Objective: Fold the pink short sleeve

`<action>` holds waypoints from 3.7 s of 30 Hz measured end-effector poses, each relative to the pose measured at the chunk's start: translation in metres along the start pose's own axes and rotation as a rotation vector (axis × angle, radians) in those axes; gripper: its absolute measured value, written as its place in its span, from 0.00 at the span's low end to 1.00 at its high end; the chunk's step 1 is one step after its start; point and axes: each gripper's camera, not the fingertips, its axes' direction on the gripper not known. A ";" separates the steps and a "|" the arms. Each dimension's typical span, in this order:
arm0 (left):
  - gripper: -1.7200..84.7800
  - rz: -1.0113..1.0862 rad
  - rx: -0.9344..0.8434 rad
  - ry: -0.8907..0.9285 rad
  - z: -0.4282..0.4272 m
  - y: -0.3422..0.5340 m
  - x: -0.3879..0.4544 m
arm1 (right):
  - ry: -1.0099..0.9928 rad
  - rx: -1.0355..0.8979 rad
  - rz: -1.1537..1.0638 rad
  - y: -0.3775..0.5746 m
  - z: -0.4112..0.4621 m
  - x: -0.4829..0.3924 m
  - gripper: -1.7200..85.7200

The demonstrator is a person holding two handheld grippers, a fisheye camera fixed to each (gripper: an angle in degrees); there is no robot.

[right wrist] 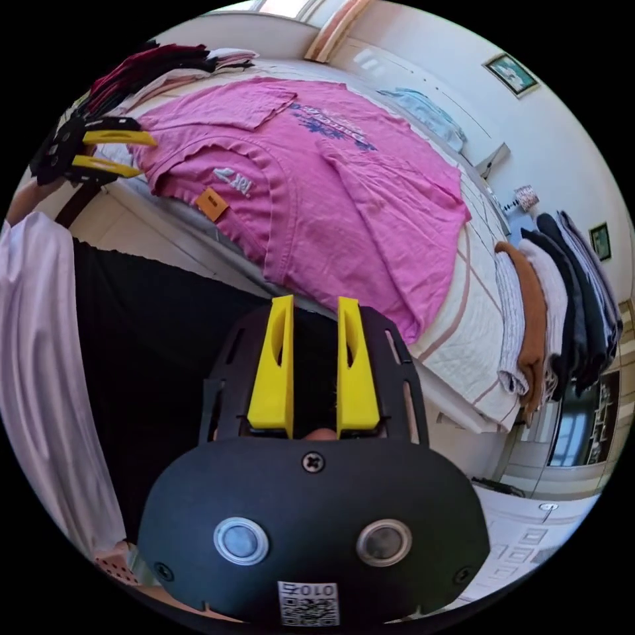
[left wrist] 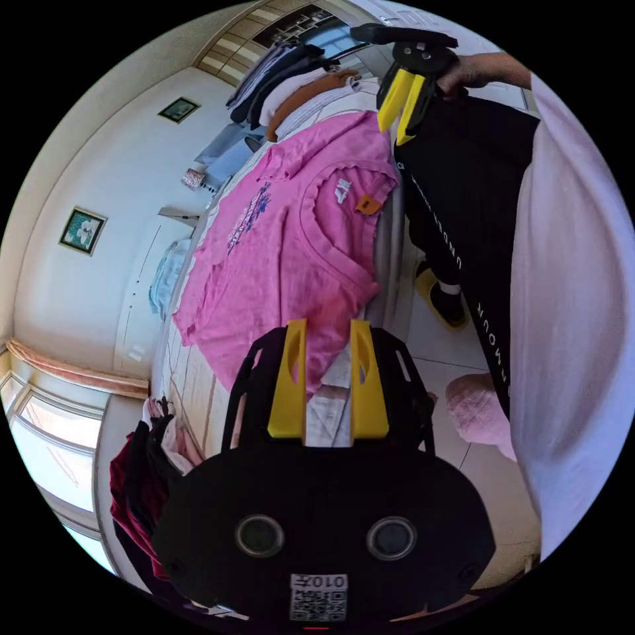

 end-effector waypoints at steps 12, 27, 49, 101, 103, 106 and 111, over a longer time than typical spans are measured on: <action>0.04 0.105 0.018 -0.022 0.027 -0.010 -0.031 | 0.024 0.019 -0.054 -0.025 -0.007 -0.045 0.15; 0.02 -0.509 0.228 1.056 0.161 0.016 -0.397 | 0.199 0.086 -0.106 -0.042 -0.027 -0.081 0.15; 0.02 -0.687 0.097 1.319 0.333 0.070 -0.471 | -0.057 0.228 0.000 -0.040 -0.096 0.086 0.05; 0.07 -0.586 0.320 0.712 0.021 0.135 -0.319 | -0.638 0.592 0.113 0.097 -0.080 0.291 0.06; 0.07 -0.563 0.298 0.692 0.010 0.138 -0.306 | -0.636 0.603 0.086 0.109 -0.086 0.282 0.06; 0.06 -0.504 0.282 0.680 -0.009 0.140 -0.288 | -0.629 0.617 0.056 0.128 -0.099 0.271 0.06; 0.06 -0.392 0.227 0.672 -0.046 0.138 -0.253 | -0.599 0.571 0.015 0.158 -0.121 0.242 0.06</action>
